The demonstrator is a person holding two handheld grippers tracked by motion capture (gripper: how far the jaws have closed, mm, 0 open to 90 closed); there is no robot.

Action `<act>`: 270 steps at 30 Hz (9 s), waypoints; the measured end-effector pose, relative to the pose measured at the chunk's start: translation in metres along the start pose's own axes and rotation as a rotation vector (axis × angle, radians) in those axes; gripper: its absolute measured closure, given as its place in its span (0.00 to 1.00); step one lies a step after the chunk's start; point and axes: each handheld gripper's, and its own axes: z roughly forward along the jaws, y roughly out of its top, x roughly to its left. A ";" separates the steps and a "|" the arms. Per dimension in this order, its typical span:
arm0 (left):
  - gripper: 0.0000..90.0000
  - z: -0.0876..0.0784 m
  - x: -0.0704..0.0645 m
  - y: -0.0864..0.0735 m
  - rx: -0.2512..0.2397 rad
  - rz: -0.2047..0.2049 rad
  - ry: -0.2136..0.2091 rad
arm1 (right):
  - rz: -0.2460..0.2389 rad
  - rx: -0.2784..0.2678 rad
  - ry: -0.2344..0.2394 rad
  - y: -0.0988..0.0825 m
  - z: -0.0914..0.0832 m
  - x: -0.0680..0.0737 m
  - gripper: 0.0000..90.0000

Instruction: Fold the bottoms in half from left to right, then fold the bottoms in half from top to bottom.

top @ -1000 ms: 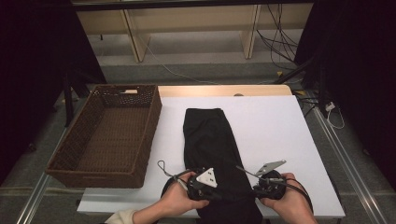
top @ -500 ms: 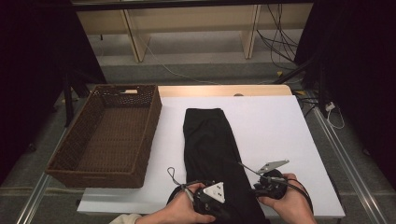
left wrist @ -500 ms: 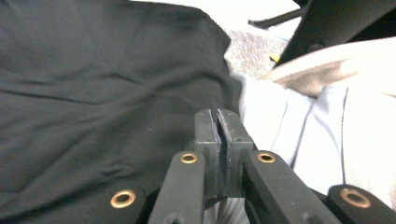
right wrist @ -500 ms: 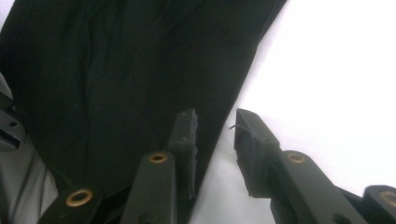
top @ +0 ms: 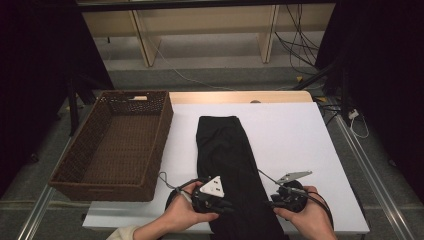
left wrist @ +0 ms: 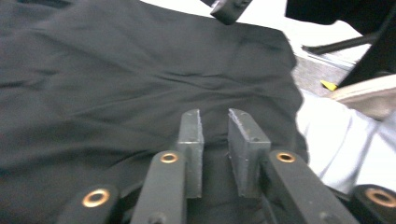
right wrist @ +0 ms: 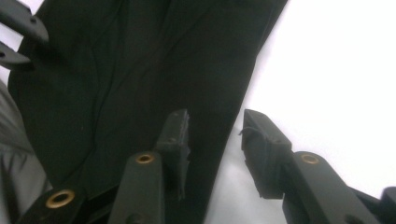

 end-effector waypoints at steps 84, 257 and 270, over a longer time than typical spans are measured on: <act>0.32 -0.056 0.032 -0.044 -0.183 -0.174 0.242 | 0.068 -0.580 0.029 0.006 -0.008 -0.015 0.30; 0.91 -0.012 -0.008 -0.052 0.018 -0.181 0.238 | 0.033 0.020 -0.046 -0.003 0.028 0.046 0.96; 0.99 -0.058 0.016 -0.062 -0.071 -0.323 0.096 | 0.090 -0.042 0.148 0.000 0.035 0.063 0.97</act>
